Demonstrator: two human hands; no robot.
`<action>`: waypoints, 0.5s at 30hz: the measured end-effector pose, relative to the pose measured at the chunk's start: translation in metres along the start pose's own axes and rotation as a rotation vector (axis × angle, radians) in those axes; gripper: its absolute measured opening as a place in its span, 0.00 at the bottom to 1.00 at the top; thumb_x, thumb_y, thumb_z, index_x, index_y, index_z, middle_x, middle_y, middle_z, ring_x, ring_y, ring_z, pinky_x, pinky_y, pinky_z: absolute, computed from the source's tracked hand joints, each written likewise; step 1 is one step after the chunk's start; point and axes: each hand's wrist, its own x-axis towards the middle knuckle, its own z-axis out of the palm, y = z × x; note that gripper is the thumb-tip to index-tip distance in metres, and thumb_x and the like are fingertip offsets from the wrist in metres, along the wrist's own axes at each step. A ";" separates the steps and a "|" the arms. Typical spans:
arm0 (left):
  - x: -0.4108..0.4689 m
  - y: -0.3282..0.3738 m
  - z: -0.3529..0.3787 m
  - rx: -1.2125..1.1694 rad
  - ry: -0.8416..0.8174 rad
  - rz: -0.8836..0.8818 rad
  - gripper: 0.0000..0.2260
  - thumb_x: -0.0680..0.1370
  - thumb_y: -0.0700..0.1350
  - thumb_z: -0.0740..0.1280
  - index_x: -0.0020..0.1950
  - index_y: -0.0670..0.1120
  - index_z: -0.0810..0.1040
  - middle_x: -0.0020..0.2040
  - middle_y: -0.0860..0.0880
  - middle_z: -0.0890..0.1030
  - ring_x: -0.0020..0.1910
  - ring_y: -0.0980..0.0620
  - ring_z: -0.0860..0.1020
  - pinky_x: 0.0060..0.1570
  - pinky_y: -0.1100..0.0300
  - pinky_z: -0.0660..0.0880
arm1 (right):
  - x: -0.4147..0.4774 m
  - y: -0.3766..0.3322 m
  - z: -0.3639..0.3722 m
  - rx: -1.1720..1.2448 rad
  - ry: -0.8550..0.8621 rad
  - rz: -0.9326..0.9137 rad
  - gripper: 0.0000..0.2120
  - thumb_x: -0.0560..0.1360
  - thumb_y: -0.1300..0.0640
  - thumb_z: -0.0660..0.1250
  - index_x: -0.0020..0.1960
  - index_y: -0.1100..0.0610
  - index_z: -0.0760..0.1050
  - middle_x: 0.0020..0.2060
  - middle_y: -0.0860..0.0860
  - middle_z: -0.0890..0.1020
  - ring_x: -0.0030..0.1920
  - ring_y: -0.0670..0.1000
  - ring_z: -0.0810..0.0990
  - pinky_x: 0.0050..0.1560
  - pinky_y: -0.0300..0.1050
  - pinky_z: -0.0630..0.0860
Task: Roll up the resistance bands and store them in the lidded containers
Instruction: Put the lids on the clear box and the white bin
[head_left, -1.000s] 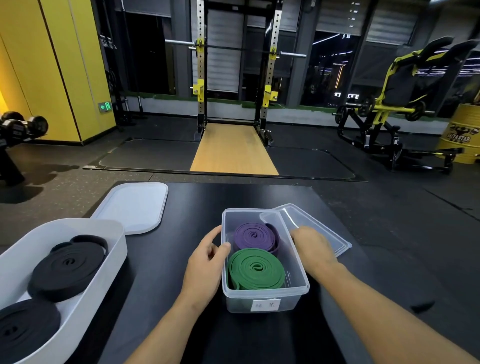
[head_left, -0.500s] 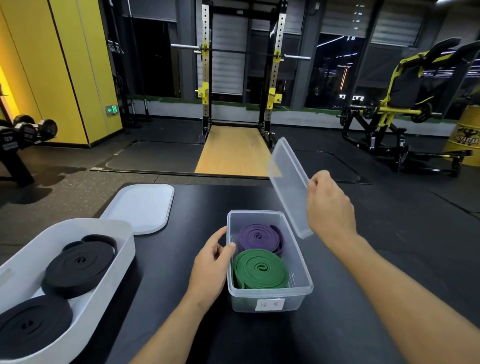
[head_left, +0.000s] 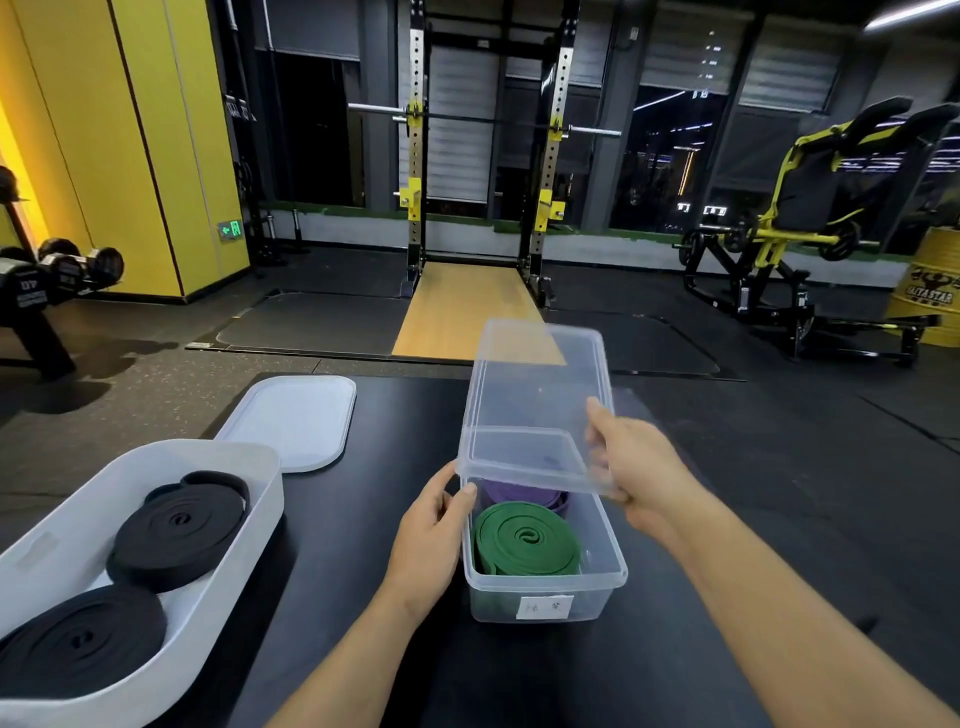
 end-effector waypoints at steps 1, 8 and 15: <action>-0.003 0.004 0.000 -0.009 -0.012 0.007 0.12 0.84 0.52 0.64 0.65 0.67 0.79 0.56 0.60 0.85 0.56 0.62 0.82 0.53 0.66 0.74 | -0.004 0.004 -0.002 -0.014 -0.046 0.044 0.21 0.85 0.45 0.61 0.37 0.54 0.68 0.21 0.44 0.62 0.21 0.46 0.58 0.22 0.37 0.54; -0.002 0.003 -0.001 -0.064 -0.016 -0.028 0.17 0.89 0.47 0.53 0.68 0.58 0.80 0.49 0.56 0.86 0.44 0.63 0.83 0.42 0.72 0.76 | -0.016 0.025 -0.016 -0.862 -0.028 0.027 0.25 0.82 0.37 0.55 0.36 0.54 0.68 0.33 0.50 0.76 0.33 0.53 0.73 0.34 0.44 0.68; -0.004 0.009 -0.003 0.016 -0.060 0.015 0.16 0.83 0.58 0.65 0.71 0.66 0.76 0.57 0.50 0.85 0.54 0.55 0.84 0.57 0.57 0.81 | -0.024 0.034 -0.014 -1.226 0.048 -0.020 0.29 0.82 0.34 0.46 0.45 0.54 0.74 0.39 0.50 0.76 0.46 0.57 0.77 0.46 0.49 0.71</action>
